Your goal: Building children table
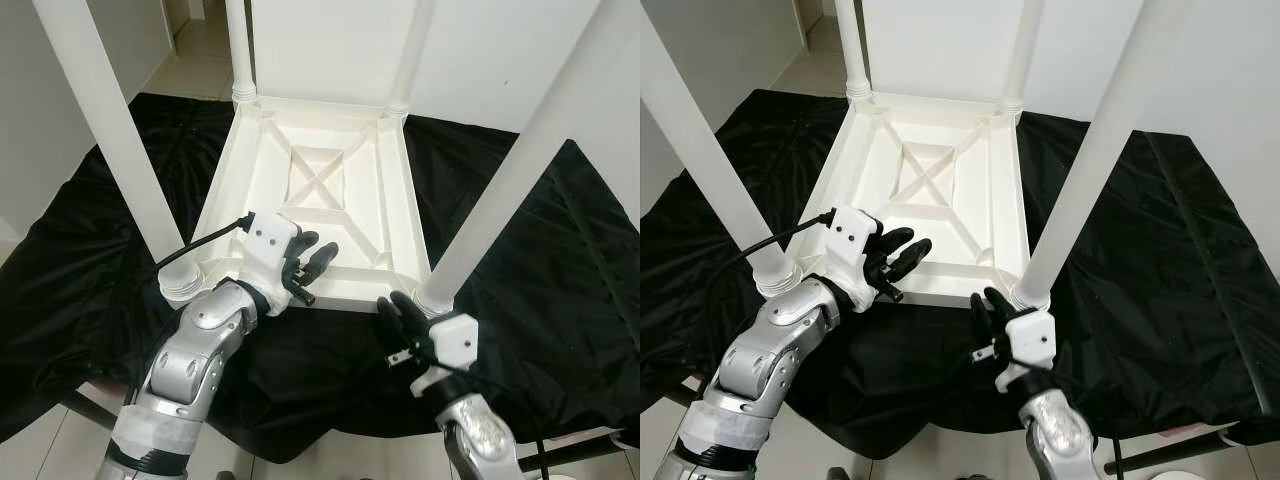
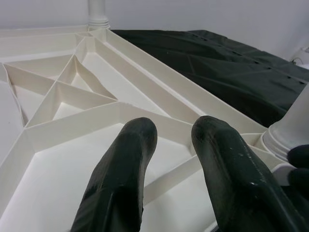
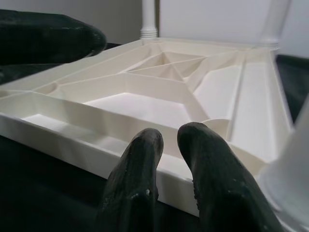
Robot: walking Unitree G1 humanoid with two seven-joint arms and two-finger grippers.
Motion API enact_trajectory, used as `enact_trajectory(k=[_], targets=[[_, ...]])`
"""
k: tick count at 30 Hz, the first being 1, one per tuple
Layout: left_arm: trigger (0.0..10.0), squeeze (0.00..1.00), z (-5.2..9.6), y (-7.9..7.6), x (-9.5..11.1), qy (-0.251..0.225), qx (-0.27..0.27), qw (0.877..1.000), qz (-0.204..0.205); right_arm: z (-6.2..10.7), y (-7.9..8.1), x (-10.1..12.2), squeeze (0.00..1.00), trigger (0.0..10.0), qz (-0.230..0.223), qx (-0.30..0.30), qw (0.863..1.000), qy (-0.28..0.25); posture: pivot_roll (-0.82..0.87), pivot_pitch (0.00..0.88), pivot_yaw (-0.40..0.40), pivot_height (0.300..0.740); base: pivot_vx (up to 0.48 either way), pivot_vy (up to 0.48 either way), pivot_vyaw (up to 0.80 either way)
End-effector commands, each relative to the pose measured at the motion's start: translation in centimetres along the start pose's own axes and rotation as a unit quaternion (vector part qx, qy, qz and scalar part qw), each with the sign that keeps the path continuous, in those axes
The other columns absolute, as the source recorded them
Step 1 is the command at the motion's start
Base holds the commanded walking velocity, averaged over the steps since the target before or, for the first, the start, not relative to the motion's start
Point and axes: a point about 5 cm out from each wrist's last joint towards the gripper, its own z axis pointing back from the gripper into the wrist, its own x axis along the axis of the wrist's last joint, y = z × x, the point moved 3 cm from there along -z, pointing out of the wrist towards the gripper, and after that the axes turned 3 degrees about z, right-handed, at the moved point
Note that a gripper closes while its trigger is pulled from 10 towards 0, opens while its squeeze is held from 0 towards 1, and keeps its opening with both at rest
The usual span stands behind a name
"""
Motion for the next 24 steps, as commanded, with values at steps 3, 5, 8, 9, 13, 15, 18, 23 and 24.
enact_trajectory(k=[3, 5, 8, 9, 13, 15, 18, 23, 24], targets=[[10.0, 0.00, 0.0, -0.4, 0.4, -0.004, -0.003, 1.000, -0.002, -1.0, -1.6, -0.4, 0.00, 10.0, -0.013, -0.025, 1.000, 0.005, 0.00, 0.118, -0.023, 0.740, 0.000, 0.000, 0.00], [10.0, 0.00, 0.1, -0.7, 0.3, -0.003, -0.013, 1.000, -0.003, -1.3, -1.9, -0.4, 0.00, 10.0, -0.012, -0.029, 1.000, 0.005, 0.00, 0.118, -0.023, 0.740, 0.000, 0.000, 0.00], [10.0, 0.00, 0.5, -1.8, -0.4, 0.018, -0.055, 0.998, 0.002, -1.9, -3.2, -0.2, 0.00, 10.0, -0.024, -0.051, 0.998, -0.001, 0.01, 0.118, -0.017, 0.740, 0.000, 0.000, 0.00], [10.0, 0.00, 0.5, -1.9, -0.6, 0.023, -0.062, 0.998, 0.004, -2.0, -3.4, -0.2, 0.00, 10.0, -0.026, -0.053, 0.998, -0.001, 0.01, 0.118, -0.017, 0.740, 0.000, 0.000, 0.00], [10.0, 0.00, 1.3, -3.5, -1.8, 0.055, -0.121, 0.991, 0.020, -2.0, -4.5, -0.3, 0.00, 10.0, -0.018, -0.078, 0.997, 0.001, 0.01, 0.117, -0.013, 0.740, 0.000, 0.000, 0.00], [10.0, 0.00, 2.0, -4.7, -2.7, 0.083, -0.165, 0.982, 0.026, -1.7, -5.7, -0.4, 0.00, 10.0, -0.011, -0.112, 0.994, 0.005, 0.01, 0.118, -0.012, 0.740, 0.000, 0.000, 0.00], [10.0, 0.00, 2.6, -5.1, -2.9, 0.096, -0.181, 0.978, 0.036, -1.5, -6.8, -0.5, 0.00, 10.0, -0.009, -0.143, 0.990, 0.003, 0.01, 0.121, -0.011, 0.740, 0.000, 0.000, 0.00], [10.0, 0.00, 3.4, -5.2, -3.0, 0.108, -0.195, 0.974, 0.041, -1.1, -8.0, -0.6, 0.00, 10.0, -0.008, -0.175, 0.984, 0.003, 0.01, 0.124, -0.009, 0.740, 0.000, 0.000, 0.00], [10.0, 0.00, 3.7, -5.0, -3.0, 0.113, -0.196, 0.973, 0.042, -0.9, -8.6, -0.5, 0.00, 10.0, -0.006, -0.190, 0.982, 0.001, 0.01, 0.125, -0.009, 0.740, 0.000, 0.000, 0.00]])
